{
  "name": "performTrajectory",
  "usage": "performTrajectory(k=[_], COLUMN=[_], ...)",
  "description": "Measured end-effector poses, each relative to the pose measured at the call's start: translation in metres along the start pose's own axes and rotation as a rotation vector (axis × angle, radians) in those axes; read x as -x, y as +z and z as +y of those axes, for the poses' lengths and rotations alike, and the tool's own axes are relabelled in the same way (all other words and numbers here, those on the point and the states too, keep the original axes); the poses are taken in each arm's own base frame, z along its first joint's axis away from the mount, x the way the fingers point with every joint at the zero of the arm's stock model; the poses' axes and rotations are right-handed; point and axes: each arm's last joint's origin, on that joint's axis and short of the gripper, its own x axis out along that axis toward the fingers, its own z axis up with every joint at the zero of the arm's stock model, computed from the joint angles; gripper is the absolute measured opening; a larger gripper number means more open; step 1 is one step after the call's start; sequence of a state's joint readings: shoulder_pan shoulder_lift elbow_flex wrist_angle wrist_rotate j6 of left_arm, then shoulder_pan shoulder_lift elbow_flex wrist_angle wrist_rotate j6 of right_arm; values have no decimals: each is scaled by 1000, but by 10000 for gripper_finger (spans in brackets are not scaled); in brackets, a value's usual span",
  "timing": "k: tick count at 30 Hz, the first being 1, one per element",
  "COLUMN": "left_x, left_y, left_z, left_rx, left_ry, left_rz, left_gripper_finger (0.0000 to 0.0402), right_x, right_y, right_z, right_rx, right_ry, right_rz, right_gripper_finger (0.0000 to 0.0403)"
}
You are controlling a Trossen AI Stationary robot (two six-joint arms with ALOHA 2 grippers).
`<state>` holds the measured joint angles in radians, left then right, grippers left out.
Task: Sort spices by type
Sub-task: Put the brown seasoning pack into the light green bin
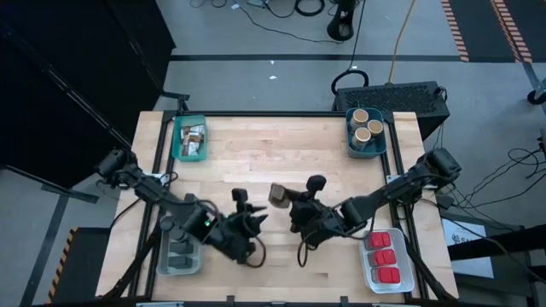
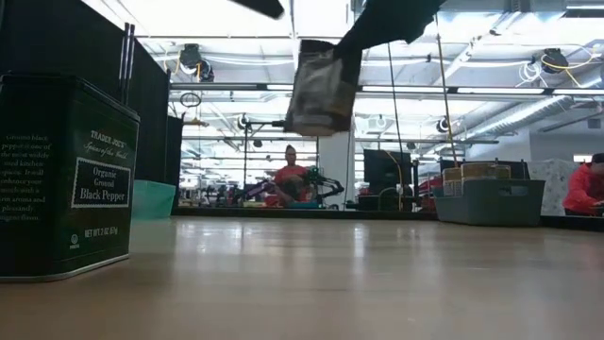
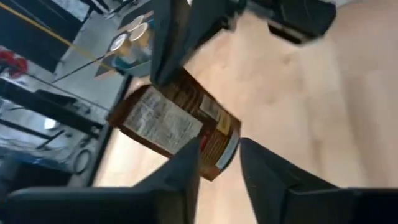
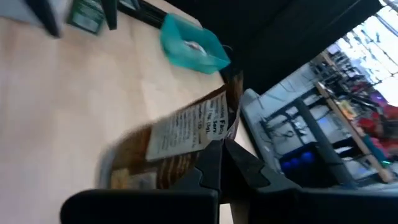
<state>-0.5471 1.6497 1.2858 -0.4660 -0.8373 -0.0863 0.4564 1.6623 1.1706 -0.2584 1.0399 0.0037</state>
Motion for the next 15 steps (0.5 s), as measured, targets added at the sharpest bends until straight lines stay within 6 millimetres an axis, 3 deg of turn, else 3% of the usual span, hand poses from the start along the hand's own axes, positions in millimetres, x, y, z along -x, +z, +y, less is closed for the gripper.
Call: performTrajectory(k=[7, 11, 15], left_x=[-22, -20, -13], left_y=[-4, -14, -24], left_z=[20, 27, 33], left_rx=[-105, -72, 48], left_ry=[65, 86, 39], left_rz=[44, 2, -126], left_gripper_finger=[189, 198, 198], right_x=[0, 0, 2], right_y=[-14, -38, -56], right_z=[-37, -47, -49], right_rx=[-12, -138, -220], right_ry=[-19, 84, 153], right_rz=[55, -17, -205], right_gripper_finger=[0, 0, 0])
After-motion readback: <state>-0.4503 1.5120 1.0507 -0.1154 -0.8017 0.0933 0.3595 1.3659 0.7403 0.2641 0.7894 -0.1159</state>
